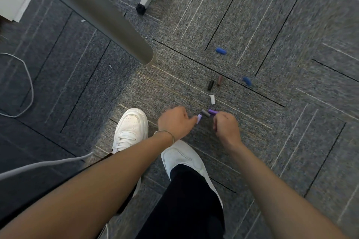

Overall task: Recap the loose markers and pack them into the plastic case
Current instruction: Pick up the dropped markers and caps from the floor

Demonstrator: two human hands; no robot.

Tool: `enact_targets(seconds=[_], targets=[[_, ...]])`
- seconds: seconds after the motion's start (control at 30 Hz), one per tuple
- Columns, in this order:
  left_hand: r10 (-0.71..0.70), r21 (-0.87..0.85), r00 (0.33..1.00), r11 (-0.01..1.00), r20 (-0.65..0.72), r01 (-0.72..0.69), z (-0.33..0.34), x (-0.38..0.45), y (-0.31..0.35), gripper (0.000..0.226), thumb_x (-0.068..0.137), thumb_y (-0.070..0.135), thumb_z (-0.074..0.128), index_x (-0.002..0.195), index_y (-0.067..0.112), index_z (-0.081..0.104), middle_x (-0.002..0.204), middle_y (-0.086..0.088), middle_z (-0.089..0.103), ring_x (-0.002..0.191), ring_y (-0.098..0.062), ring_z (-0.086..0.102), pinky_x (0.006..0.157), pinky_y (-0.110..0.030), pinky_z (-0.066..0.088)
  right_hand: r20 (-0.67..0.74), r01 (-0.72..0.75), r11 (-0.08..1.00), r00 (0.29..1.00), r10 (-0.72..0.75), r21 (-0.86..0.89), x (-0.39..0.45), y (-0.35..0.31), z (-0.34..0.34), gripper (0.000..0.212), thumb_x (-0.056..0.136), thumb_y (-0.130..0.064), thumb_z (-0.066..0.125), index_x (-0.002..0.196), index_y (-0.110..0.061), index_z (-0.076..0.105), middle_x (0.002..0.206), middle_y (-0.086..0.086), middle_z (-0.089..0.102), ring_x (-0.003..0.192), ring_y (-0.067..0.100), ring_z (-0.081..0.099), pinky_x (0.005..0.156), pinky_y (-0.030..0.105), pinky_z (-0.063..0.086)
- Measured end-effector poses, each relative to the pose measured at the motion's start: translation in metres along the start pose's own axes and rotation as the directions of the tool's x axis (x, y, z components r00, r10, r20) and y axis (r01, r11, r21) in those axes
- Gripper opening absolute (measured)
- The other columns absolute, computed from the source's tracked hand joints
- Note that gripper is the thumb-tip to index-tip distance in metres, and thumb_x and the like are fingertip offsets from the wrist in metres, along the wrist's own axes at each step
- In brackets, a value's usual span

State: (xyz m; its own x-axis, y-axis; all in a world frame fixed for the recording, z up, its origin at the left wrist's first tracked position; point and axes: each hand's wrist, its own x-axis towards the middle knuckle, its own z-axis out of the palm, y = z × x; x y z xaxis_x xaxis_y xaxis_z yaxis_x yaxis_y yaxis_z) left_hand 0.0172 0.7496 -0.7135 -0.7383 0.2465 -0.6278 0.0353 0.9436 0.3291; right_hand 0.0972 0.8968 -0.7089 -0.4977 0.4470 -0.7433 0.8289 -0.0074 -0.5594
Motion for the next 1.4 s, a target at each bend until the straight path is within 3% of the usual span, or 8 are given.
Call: enact_targets(seconds=[0.2,0.3,0.5,0.6,0.77,0.97,1.13,1.4], targets=[[0.179,0.428,0.984,0.889,0.008,-0.165,0.006,0.009,0.026,0.050,0.089,0.067,0.056,0.081,0.018,0.053,0.070,0.001,0.059,0.067,-0.024,0.062,0.058,-0.033,0.050,-0.026,0.044,0.998,0.999,-0.046,-0.054,0.001,0.004,-0.016,0.049,0.100,-0.043,0.051,0.059,-0.016,0.051,0.057,0.006,0.050,0.053,0.019,0.043,0.057,0.035,0.033],[0.206,0.422,0.978,0.885,0.024,-0.197,0.009,0.011,0.032,0.035,0.100,0.049,0.052,0.090,0.015,0.054,0.080,-0.005,0.060,0.076,-0.030,0.062,0.060,-0.035,0.042,0.022,0.123,0.972,0.992,-0.121,-0.201,0.004,-0.002,-0.017,0.031,0.105,-0.027,0.048,0.080,-0.019,0.064,0.060,-0.008,0.056,0.052,0.018,0.047,0.054,0.031,0.034],[0.053,-0.293,0.999,0.955,0.004,-0.049,0.017,0.004,0.007,0.027,0.098,0.030,0.041,0.084,0.012,0.054,0.064,-0.001,0.053,0.055,-0.019,0.045,0.054,-0.034,0.040,0.073,0.300,0.697,0.939,-0.337,-0.651,0.007,-0.028,-0.010,0.012,0.098,-0.039,0.062,0.098,-0.027,0.061,0.082,-0.007,0.061,0.076,0.020,0.055,0.065,0.031,0.037],[-0.094,-0.749,0.978,0.631,0.183,0.201,0.003,-0.002,0.005,0.027,0.095,0.020,0.041,0.071,0.012,0.050,0.057,-0.003,0.042,0.047,-0.019,0.038,0.047,-0.027,0.030,0.141,0.359,0.565,0.909,-0.392,-0.743,0.012,-0.031,0.001,0.025,0.095,-0.045,0.066,0.100,-0.022,0.059,0.087,0.000,0.067,0.082,0.026,0.062,0.066,0.032,0.041],[-0.167,-0.827,0.911,0.381,0.378,0.413,-0.011,0.003,0.001,0.052,0.100,0.046,0.048,0.058,0.016,0.053,0.060,-0.002,0.055,0.051,-0.020,0.055,0.055,-0.025,0.040,0.208,0.405,0.463,0.884,-0.419,-0.788,0.015,-0.033,0.013,0.025,0.095,-0.038,0.066,0.100,-0.014,0.064,0.099,0.011,0.073,0.089,0.031,0.068,0.073,0.036,0.050],[-0.157,-0.845,0.906,0.325,0.394,0.424,-0.017,0.005,0.013,0.049,0.094,0.041,0.063,0.055,0.017,0.045,0.053,-0.001,0.047,0.048,-0.018,0.049,0.051,-0.025,0.038,0.092,0.306,0.892,0.952,-0.292,-0.333,0.022,-0.038,-0.007,0.023,0.096,-0.035,0.067,0.082,-0.018,0.072,0.069,-0.004,0.064,0.061,0.010,0.058,0.059,0.026,0.043],[0.053,-0.234,0.998,0.971,0.027,-0.045,0.001,0.002,0.037,0.039,0.090,0.052,0.066,0.073,0.020,0.051,0.057,0.006,0.051,0.049,-0.014,0.045,0.050,-0.026,0.037,0.218,0.101,0.962,0.963,-0.158,0.254,0.019,-0.034,-0.053,0.023,0.103,-0.024,0.060,0.086,-0.012,0.071,0.056,-0.007,0.051,0.049,0.008,0.041,0.047,0.017,0.031],[0.418,0.418,0.904,0.808,0.092,-0.416,0.014,0.020,0.068,0.042,0.097,0.047,0.059,0.126,0.021,0.044,0.090,0.000,0.070,0.078,-0.025,0.066,0.057,-0.031,0.039,0.459,-0.059,0.806,0.846,-0.273,0.589,0.002,-0.037,-0.095,0.020,0.097,-0.028,0.055,0.090,-0.010,0.061,0.085,0.013,0.061,0.058,0.013,0.045,0.050,0.023,0.034]])
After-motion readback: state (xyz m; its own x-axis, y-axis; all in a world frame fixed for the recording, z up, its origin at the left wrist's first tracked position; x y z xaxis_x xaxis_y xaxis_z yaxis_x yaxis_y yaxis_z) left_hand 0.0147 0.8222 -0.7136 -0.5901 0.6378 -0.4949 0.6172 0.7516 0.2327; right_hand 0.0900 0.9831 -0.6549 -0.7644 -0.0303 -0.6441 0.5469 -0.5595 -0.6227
